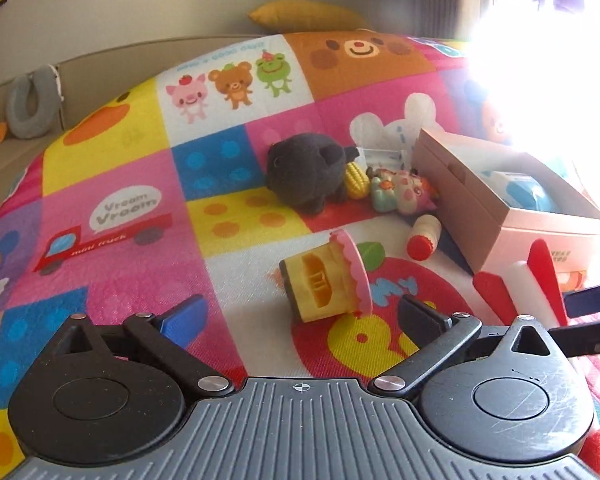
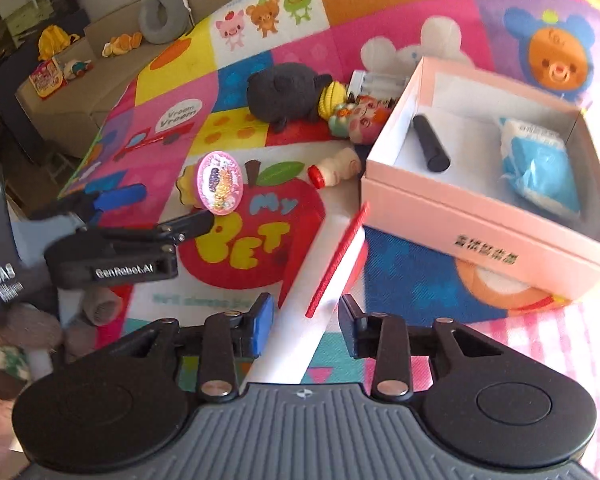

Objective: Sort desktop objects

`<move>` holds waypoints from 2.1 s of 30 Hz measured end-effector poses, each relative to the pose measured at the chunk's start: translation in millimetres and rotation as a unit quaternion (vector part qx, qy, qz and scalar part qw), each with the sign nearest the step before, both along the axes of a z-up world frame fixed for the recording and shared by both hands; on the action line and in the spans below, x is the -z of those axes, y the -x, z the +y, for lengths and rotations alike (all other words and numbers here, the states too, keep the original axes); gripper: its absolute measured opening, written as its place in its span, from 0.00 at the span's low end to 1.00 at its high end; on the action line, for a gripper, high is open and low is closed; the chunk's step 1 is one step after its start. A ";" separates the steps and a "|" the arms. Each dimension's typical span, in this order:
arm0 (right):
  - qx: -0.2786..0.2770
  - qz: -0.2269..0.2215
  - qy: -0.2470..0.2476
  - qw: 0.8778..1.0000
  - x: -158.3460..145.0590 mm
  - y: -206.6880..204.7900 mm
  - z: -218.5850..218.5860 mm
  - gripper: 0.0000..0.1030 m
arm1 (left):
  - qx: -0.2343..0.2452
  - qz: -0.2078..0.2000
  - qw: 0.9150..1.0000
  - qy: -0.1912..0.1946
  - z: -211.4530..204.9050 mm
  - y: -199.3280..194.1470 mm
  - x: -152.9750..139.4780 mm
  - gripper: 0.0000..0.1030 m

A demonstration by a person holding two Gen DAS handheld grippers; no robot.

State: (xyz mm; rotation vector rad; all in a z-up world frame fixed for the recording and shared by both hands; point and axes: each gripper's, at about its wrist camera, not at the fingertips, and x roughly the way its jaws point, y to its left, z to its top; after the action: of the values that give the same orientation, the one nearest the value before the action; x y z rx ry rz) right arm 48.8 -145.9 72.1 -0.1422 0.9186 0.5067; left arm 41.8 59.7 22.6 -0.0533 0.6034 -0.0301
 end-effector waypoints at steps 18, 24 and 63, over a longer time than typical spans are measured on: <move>0.089 -0.086 -0.097 0.988 39.2 32.2 -44.4 0.86 | -0.022 0.083 0.993 0.083 -4.5 -30.1 -2.6 0.46; 0.099 -0.076 -0.112 0.986 44.5 28.9 -46.8 0.88 | 0.026 0.111 0.978 0.173 1.2 -3.5 -8.3 0.46; 0.000 -0.178 0.052 0.983 -3.6 7.4 38.0 0.53 | 0.036 -0.007 0.999 -0.023 2.3 59.1 11.3 0.99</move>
State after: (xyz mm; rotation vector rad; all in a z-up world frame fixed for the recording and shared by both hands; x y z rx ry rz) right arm 41.4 -108.0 75.7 -0.3183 0.5940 0.4159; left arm -17.3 62.0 11.3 0.0125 0.5908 -0.0864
